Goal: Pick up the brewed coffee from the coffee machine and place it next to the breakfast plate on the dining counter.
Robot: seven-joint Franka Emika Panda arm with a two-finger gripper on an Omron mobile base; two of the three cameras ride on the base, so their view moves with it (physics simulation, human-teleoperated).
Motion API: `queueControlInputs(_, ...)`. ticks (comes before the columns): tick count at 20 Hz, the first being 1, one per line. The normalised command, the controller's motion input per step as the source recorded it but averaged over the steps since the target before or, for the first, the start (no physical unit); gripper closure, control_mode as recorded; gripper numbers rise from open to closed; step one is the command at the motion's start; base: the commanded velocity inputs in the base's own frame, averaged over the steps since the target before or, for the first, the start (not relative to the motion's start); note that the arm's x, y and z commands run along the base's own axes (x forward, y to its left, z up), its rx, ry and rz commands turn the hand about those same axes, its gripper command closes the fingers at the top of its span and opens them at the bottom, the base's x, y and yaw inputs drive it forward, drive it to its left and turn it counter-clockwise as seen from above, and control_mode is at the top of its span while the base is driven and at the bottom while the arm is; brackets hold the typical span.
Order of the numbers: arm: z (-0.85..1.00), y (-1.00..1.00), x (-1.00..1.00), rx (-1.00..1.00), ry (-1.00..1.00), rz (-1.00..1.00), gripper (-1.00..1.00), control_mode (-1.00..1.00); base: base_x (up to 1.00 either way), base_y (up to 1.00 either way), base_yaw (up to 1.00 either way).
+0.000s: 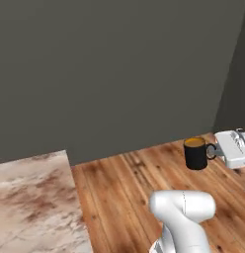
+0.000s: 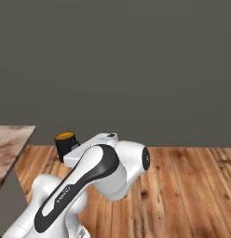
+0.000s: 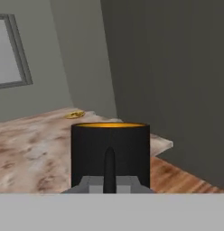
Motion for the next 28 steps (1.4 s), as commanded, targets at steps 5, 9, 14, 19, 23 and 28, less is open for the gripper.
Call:
queueControlInputs(5, 0.0, 0.0, 0.0, 0.0, 0.0, 0.0, 1.0, 1.0, 1.0, -0.3, 0.55)
queueControlInputs(9, 0.0, 0.0, 0.0, 0.0, 0.0, 0.0, 1.0, 1.0, 1.0, -0.3, 0.55)
queueControlInputs(14, 0.0, 0.0, 0.0, 0.0, 0.0, 0.0, 1.0, 1.0, 1.0, -0.23, 0.6)
queueControlInputs(19, 0.0, 0.0, 0.0, 0.0, 0.0, 0.0, 1.0, 1.0, 1.0, -0.22, 0.63)
queueControlInputs(23, 0.0, 0.0, 0.0, 0.0, 0.0, 0.0, 1.0, 1.0, 1.0, -0.26, 0.64)
queueControlInputs(28, 0.0, 0.0, 0.0, 0.0, 0.0, 0.0, 1.0, 1.0, 1.0, -0.22, 0.64)
